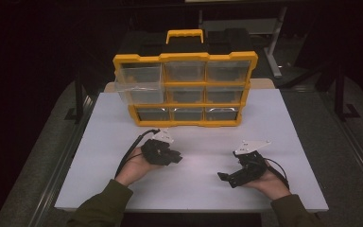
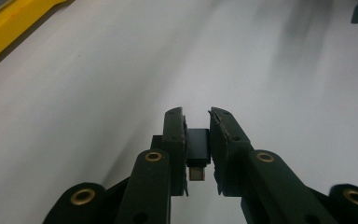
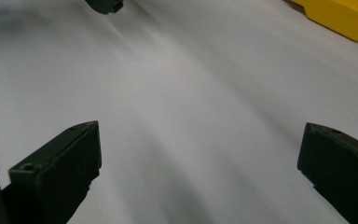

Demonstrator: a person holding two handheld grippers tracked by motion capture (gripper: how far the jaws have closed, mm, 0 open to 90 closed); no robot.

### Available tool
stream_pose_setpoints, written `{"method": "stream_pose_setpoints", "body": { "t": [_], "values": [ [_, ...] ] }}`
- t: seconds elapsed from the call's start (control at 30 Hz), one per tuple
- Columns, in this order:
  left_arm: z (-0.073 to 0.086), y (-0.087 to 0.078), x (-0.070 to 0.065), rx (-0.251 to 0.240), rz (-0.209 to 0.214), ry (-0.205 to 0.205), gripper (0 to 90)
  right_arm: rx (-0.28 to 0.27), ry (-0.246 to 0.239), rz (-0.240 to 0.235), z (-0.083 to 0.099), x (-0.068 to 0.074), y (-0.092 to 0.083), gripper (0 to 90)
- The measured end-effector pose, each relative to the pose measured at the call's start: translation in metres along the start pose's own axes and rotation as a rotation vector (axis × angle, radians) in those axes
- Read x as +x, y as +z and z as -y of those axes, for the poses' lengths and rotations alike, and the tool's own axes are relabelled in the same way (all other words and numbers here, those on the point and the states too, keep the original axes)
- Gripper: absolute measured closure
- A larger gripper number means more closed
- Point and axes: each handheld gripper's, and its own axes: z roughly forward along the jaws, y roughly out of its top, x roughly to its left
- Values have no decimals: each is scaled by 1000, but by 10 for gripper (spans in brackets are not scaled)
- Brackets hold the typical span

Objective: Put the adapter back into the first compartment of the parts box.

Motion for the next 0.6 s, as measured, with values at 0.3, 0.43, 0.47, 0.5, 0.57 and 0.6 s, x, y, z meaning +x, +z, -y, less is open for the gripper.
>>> {"method": "stream_pose_setpoints", "body": {
  "t": [0.3,0.43,0.47,0.5,0.57,0.6],
  "values": [
    [8,-19,4,-13,-11,-21,763,4,2,0,0,0,1,0],
    [12,-28,7,-21,-23,-24,763,6,2,-1,0,1,2,0],
    [13,-30,7,-24,-25,-28,763,7,1,-2,0,1,2,0],
    [14,-32,8,-26,-26,-31,763,7,1,-3,0,1,2,0],
    [17,-36,10,-28,-30,-36,763,6,0,-3,0,1,2,0],
    [18,-39,11,-28,-31,-37,763,7,1,-3,0,1,2,0]
  ]
}}
